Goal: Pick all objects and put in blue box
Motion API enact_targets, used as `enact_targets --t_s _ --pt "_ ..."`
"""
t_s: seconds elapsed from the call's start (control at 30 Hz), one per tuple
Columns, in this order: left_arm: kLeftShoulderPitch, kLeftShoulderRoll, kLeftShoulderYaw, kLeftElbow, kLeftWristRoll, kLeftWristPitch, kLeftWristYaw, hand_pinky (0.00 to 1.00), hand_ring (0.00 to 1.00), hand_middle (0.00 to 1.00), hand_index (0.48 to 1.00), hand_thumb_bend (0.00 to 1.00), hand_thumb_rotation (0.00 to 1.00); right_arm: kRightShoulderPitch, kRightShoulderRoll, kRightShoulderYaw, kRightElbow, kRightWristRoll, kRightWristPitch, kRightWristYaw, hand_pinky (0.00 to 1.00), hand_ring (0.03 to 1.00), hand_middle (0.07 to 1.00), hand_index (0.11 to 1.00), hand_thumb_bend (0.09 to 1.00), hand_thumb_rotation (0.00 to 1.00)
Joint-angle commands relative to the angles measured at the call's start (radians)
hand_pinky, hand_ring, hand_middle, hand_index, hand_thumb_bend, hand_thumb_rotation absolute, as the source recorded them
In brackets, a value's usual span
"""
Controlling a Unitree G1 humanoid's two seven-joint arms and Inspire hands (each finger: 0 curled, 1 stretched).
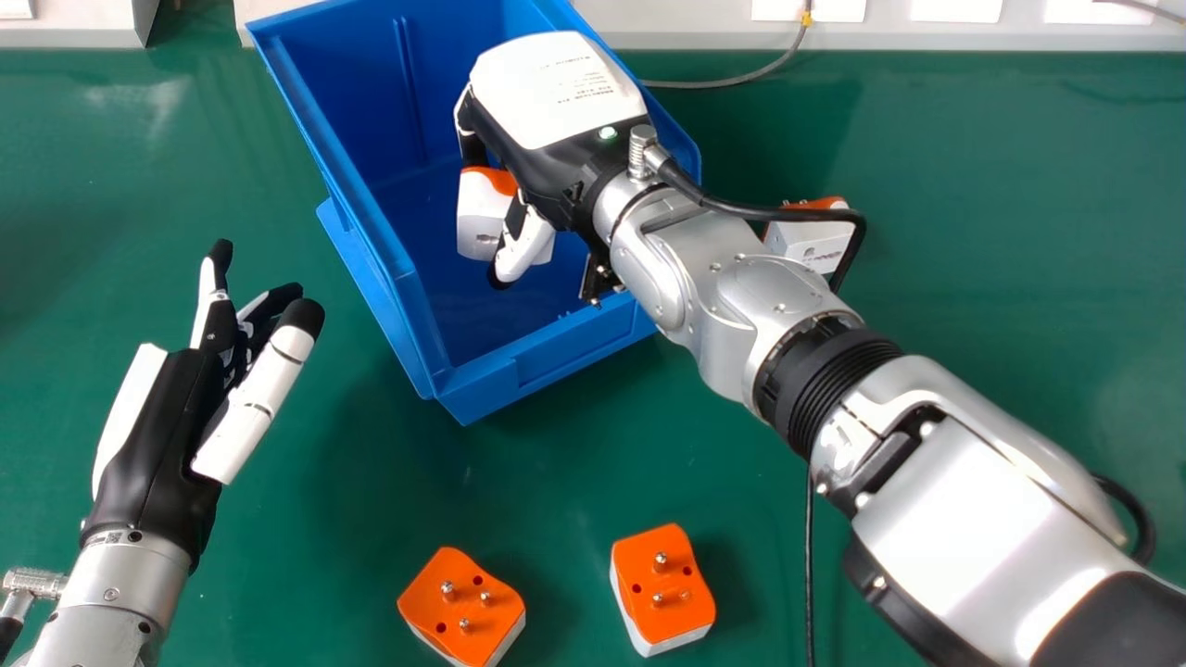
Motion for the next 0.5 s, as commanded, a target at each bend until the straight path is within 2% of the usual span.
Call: enact_targets --t_s 0.0,0.1,0.13,0.17,0.2,0.23,0.33,0.47 --pt "0.003 -0.003 0.000 -0.032 0.000 -0.007 0.008 0.85 0.90 0.91 0.946 0.59 0.84 -0.028 0.010 -0.033 -0.009 0.042 0.003 -0.014 0.23 0.279 0.447 0.509 0.516 0.02" --pt "0.005 -0.007 0.000 -0.034 -0.004 -0.013 0.004 0.85 0.90 0.91 0.946 0.58 0.84 -0.013 0.016 -0.058 -0.012 0.078 0.013 -0.005 0.24 0.300 0.449 0.517 0.515 0.01" --pt "0.006 -0.008 0.000 -0.034 -0.005 -0.013 0.003 0.85 0.90 0.91 0.946 0.58 0.84 -0.011 0.013 -0.040 -0.012 0.064 0.014 -0.008 0.28 0.332 0.467 0.505 0.514 0.01" --pt "0.006 -0.009 0.000 -0.035 -0.006 -0.012 0.002 0.85 0.90 0.91 0.946 0.58 0.84 -0.011 0.007 -0.017 -0.012 0.045 0.013 -0.014 0.28 0.332 0.467 0.505 0.514 0.01" --pt "0.006 -0.010 0.000 -0.035 -0.007 -0.012 0.001 0.85 0.90 0.91 0.946 0.58 0.85 -0.011 0.003 0.001 -0.012 0.031 0.012 -0.019 0.34 0.395 0.512 0.503 0.512 0.04" --pt "0.007 -0.011 0.000 -0.037 -0.008 -0.011 0.001 0.85 0.90 0.91 0.946 0.58 0.85 -0.010 -0.004 0.017 -0.013 0.017 0.007 -0.027 0.34 0.395 0.512 0.503 0.512 0.04" --pt "0.005 -0.011 0.001 -0.032 -0.014 -0.011 -0.003 0.85 0.90 0.91 0.946 0.58 0.84 0.001 -0.018 0.034 -0.022 0.001 -0.006 -0.059 0.53 0.625 0.698 0.668 0.553 0.25" --pt "0.001 -0.014 -0.001 -0.029 -0.016 -0.006 -0.003 0.85 0.90 0.91 0.946 0.59 0.84 0.016 -0.020 0.003 -0.034 0.036 -0.014 -0.073 0.68 0.799 0.849 0.807 0.583 0.40"
